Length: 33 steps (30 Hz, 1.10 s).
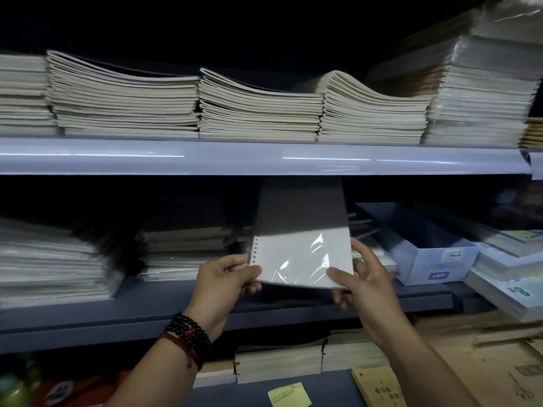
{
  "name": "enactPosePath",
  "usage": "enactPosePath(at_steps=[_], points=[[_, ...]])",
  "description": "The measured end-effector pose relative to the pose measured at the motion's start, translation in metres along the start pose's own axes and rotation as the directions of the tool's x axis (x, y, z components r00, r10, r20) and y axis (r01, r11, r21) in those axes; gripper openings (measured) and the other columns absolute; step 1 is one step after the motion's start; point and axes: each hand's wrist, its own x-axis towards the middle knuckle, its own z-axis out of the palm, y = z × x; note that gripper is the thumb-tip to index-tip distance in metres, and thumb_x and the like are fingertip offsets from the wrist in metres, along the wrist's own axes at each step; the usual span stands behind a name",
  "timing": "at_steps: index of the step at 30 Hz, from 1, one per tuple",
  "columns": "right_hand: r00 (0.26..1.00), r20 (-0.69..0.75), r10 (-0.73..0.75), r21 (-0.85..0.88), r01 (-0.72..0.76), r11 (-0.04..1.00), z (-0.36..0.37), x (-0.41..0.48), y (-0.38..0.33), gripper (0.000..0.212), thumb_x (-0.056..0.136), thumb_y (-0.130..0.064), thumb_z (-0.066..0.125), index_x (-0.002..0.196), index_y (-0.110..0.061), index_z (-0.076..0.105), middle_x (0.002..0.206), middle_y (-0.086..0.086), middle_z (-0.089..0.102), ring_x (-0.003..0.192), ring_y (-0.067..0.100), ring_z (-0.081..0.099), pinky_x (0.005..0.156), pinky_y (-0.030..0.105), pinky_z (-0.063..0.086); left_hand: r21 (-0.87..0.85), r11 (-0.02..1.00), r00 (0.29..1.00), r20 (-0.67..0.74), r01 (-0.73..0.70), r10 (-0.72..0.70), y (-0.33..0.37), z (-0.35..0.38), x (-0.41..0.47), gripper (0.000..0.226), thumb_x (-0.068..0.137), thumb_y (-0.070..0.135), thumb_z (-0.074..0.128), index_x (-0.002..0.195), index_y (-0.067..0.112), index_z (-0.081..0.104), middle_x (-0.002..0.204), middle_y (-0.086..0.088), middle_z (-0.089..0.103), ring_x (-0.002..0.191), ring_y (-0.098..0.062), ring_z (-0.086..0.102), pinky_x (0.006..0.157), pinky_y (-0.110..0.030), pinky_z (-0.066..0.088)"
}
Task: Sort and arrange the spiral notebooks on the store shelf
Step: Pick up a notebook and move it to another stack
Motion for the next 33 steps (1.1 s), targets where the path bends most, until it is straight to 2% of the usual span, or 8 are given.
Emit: enactPosePath(at_steps=[5, 11, 15, 18, 22, 27, 30, 33], points=[[0.999, 0.034, 0.010, 0.046, -0.012, 0.999, 0.041, 0.004, 0.006, 0.056, 0.088, 0.002, 0.069, 0.127, -0.036, 0.056, 0.103, 0.005, 0.074, 0.050, 0.024, 0.054, 0.043, 0.029, 0.039, 0.026, 0.996, 0.990, -0.111, -0.082, 0.085, 0.008, -0.033, -0.005, 0.028, 0.086, 0.001, 0.074, 0.113, 0.005, 0.071, 0.093, -0.020, 0.076, 0.066, -0.018, 0.064, 0.063, -0.025, 0.053], [0.992, 0.121, 0.016, 0.111, -0.029, 0.993, 0.095, 0.008, 0.007, 0.050, 0.088, 0.002, 0.068, 0.128, -0.025, 0.055, 0.108, 0.006, 0.072, 0.047, 0.023, 0.049, 0.043, 0.027, 0.035, 0.062, 0.980, 0.953, -0.228, -0.192, 0.201, 0.022, -0.078, -0.016, 0.025, 0.087, 0.001, 0.073, 0.112, 0.007, 0.072, 0.079, -0.012, 0.070, 0.062, -0.012, 0.061, 0.056, -0.017, 0.049], [0.984, 0.180, 0.001, 0.131, -0.025, 0.991, 0.134, 0.006, 0.011, 0.041, 0.087, 0.004, 0.068, 0.120, -0.019, 0.060, 0.105, 0.009, 0.072, 0.047, 0.025, 0.049, 0.042, 0.028, 0.037, 0.057, 0.971, 0.913, -0.332, -0.233, 0.238, 0.031, -0.110, -0.023, 0.026, 0.088, 0.000, 0.073, 0.113, 0.008, 0.069, 0.073, -0.009, 0.064, 0.059, -0.011, 0.058, 0.056, -0.016, 0.048], [0.981, 0.195, 0.021, 0.161, -0.053, 0.985, 0.164, 0.001, 0.014, 0.039, 0.087, 0.004, 0.069, 0.118, -0.018, 0.061, 0.101, 0.011, 0.072, 0.048, 0.027, 0.052, 0.041, 0.029, 0.040, 0.087, 0.959, 0.882, -0.377, -0.268, 0.281, 0.039, -0.134, -0.032, 0.026, 0.090, 0.003, 0.071, 0.115, 0.007, 0.070, 0.077, -0.010, 0.067, 0.062, -0.010, 0.058, 0.058, -0.017, 0.049], [0.975, 0.218, 0.043, 0.213, -0.090, 0.973, 0.206, -0.006, 0.012, 0.038, 0.086, 0.001, 0.073, 0.119, -0.014, 0.061, 0.096, 0.013, 0.071, 0.048, 0.025, 0.055, 0.040, 0.028, 0.042, 0.092, 0.941, 0.815, -0.476, -0.327, 0.330, 0.051, -0.166, -0.043, 0.019, 0.090, 0.008, 0.072, 0.109, 0.010, 0.073, 0.070, -0.004, 0.067, 0.060, -0.009, 0.058, 0.064, -0.024, 0.049], [0.961, 0.276, 0.007, 0.259, -0.082, 0.963, 0.253, -0.011, 0.002, 0.014, 0.087, 0.000, 0.072, 0.096, -0.004, 0.063, 0.086, 0.012, 0.067, 0.049, 0.022, 0.055, 0.040, 0.027, 0.043, 0.087, 0.893, 0.709, -0.576, -0.441, 0.406, 0.075, -0.198, -0.047, 0.013, 0.088, 0.016, 0.076, 0.098, 0.008, 0.077, 0.064, -0.004, 0.062, 0.059, -0.011, 0.055, 0.065, -0.025, 0.048], [0.959, 0.281, 0.037, 0.283, -0.119, 0.952, 0.286, -0.010, -0.006, 0.015, 0.087, 0.001, 0.072, 0.092, -0.003, 0.058, 0.081, 0.013, 0.064, 0.049, 0.021, 0.058, 0.042, 0.027, 0.046, 0.058, 0.863, 0.649, -0.634, -0.502, 0.420, 0.089, -0.216, -0.045, 0.016, 0.088, 0.018, 0.077, 0.096, 0.005, 0.077, 0.066, -0.004, 0.064, 0.064, -0.011, 0.059, 0.062, -0.023, 0.049], [0.939, 0.337, 0.076, 0.279, -0.177, 0.944, 0.319, -0.008, -0.016, 0.020, 0.089, -0.002, 0.071, 0.095, 0.000, 0.053, 0.063, 0.006, 0.068, 0.049, 0.019, 0.062, 0.048, 0.030, 0.051, 0.000, 0.833, 0.627, -0.659, -0.553, 0.416, 0.105, -0.235, -0.044, 0.017, 0.091, 0.017, 0.073, 0.095, 0.001, 0.073, 0.069, -0.005, 0.062, 0.067, -0.011, 0.061, 0.063, -0.019, 0.052]])
